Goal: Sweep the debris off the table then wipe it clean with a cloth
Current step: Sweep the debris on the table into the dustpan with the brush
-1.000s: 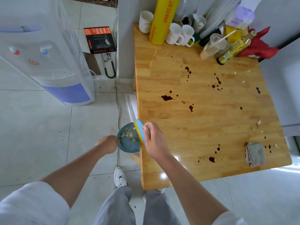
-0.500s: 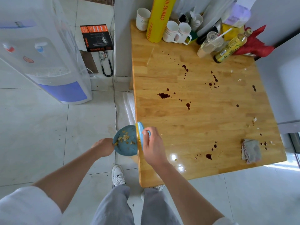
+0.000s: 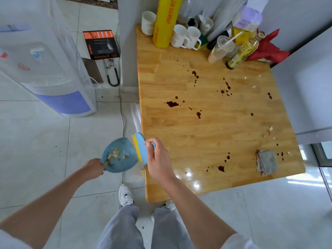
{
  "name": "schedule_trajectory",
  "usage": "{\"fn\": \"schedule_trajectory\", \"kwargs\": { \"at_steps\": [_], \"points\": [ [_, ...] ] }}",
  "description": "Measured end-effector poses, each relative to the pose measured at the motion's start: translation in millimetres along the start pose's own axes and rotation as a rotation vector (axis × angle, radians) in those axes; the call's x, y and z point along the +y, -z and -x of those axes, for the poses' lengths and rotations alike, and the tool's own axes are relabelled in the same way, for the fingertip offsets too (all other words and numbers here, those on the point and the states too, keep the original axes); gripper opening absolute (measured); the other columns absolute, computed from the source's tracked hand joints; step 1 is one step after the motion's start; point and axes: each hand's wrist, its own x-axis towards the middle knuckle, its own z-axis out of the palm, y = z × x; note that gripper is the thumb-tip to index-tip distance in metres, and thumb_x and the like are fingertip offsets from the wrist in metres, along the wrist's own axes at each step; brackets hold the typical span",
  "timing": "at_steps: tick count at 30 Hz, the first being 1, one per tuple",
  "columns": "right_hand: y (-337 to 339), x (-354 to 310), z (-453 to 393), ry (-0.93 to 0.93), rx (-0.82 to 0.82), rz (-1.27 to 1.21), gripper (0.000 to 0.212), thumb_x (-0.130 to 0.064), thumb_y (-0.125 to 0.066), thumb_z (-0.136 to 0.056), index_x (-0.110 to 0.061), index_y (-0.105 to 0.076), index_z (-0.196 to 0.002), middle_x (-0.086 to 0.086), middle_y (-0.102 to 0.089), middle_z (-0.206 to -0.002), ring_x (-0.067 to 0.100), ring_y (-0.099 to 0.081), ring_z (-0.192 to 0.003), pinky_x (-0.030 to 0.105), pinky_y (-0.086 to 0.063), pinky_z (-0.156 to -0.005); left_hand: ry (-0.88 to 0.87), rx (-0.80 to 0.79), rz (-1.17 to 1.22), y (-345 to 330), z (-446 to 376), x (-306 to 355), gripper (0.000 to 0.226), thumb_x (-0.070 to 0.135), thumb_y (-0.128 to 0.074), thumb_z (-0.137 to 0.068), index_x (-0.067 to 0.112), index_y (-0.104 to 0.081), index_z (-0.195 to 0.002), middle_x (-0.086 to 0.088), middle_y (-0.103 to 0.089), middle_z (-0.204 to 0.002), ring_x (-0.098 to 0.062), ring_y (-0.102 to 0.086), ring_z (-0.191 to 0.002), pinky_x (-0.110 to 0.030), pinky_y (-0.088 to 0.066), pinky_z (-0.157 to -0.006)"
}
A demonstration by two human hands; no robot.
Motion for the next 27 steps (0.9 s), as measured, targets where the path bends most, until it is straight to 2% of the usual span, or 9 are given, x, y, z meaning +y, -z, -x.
{"fn": "schedule_trajectory", "kwargs": {
  "at_steps": [3, 5, 8, 10, 12, 15, 17, 24, 27],
  "points": [
    [17, 1, 2, 0.013, 0.045, -0.023, 0.025, -0.026, -0.038, -0.108, -0.014, -0.059, -0.115, -0.008, -0.060, -0.091, -0.005, -0.045, -0.061, 0.009, -0.032, -0.057, 0.055, 0.080, 0.251, 10, 11, -9, 0.028, 0.007, -0.044, -0.100, -0.011, -0.064, -0.105, -0.016, -0.067, -0.084, -0.027, -0.062, -0.078, -0.027, -0.047, -0.065],
    [29, 0, 0, -0.001, 0.088, -0.048, 0.026, -0.026, -0.037, -0.109, -0.014, -0.059, -0.115, -0.006, -0.062, -0.090, 0.001, -0.049, -0.060, 0.013, -0.035, -0.056, 0.076, 0.114, 0.344, 19, 20, -4, 0.027, 0.007, -0.042, -0.100, -0.007, -0.064, -0.090, -0.010, -0.061, -0.067, -0.024, -0.058, -0.064, -0.024, -0.043, -0.055],
    [63, 0, 5, -0.015, 0.174, -0.064, 0.026, -0.029, -0.035, -0.109, -0.017, -0.058, -0.112, -0.001, -0.065, -0.086, 0.017, -0.059, -0.063, 0.029, -0.041, -0.052, 0.060, 0.146, 0.443, 33, 36, 29, 0.024, 0.008, -0.044, -0.096, -0.001, -0.063, -0.084, -0.009, -0.061, -0.063, -0.022, -0.056, -0.056, -0.024, -0.036, -0.052],
    [91, 5, 8, -0.047, 0.247, -0.092, 0.023, -0.029, -0.035, -0.109, -0.023, -0.056, -0.107, 0.010, -0.061, -0.074, 0.036, -0.059, -0.064, 0.044, -0.044, -0.053, 0.011, 0.153, 0.454, 39, 44, 57, 0.025, 0.012, -0.045, -0.096, 0.000, -0.065, -0.085, -0.008, -0.064, -0.066, -0.021, -0.058, -0.055, -0.026, -0.039, -0.055],
    [130, 15, 17, -0.099, 0.340, -0.117, 0.021, -0.032, -0.035, -0.108, -0.027, -0.054, -0.103, 0.010, -0.056, -0.068, 0.042, -0.058, -0.066, 0.052, -0.047, -0.056, -0.054, 0.149, 0.430, 41, 58, 91, 0.028, 0.017, -0.046, -0.097, 0.003, -0.066, -0.083, -0.007, -0.066, -0.067, -0.020, -0.059, -0.054, -0.026, -0.042, -0.057],
    [193, 42, 34, -0.166, 0.450, -0.145, 0.018, -0.035, -0.037, -0.107, -0.028, -0.053, -0.102, 0.010, -0.059, -0.076, 0.030, -0.057, -0.065, 0.055, -0.052, -0.061, -0.157, 0.130, 0.399, 31, 81, 146, 0.032, 0.021, -0.045, -0.096, 0.003, -0.065, -0.080, -0.006, -0.069, -0.064, -0.019, -0.060, -0.052, -0.025, -0.045, -0.058],
    [225, 60, 45, -0.185, 0.476, -0.154, 0.020, -0.038, -0.038, -0.106, -0.027, -0.054, -0.105, 0.016, -0.063, -0.083, 0.034, -0.063, -0.073, 0.056, -0.056, -0.065, -0.203, 0.112, 0.378, 19, 99, 180, 0.035, 0.022, -0.043, -0.098, 0.004, -0.064, -0.076, -0.006, -0.069, -0.066, -0.018, -0.060, -0.052, -0.024, -0.045, -0.056],
    [352, 167, 126, -0.247, 0.515, -0.206, 0.020, -0.033, -0.040, -0.108, -0.018, -0.053, -0.109, 0.007, -0.064, -0.085, 0.022, -0.070, -0.072, 0.025, -0.056, -0.056, -0.264, 0.059, 0.405, -87, 146, 311, 0.038, 0.026, -0.044, -0.103, 0.004, -0.063, -0.077, -0.009, -0.065, -0.065, -0.021, -0.060, -0.053, -0.029, -0.050, -0.056],
    [409, 220, 164, -0.275, 0.542, -0.217, 0.015, -0.030, -0.048, -0.105, -0.017, -0.055, -0.107, -0.004, -0.063, -0.083, 0.012, -0.066, -0.067, 0.042, -0.061, -0.072, -0.308, 0.077, 0.381, -138, 172, 372, 0.040, 0.031, -0.041, -0.103, 0.006, -0.062, -0.080, -0.007, -0.067, -0.071, -0.021, -0.063, -0.055, -0.029, -0.051, -0.058]
  ]
}}
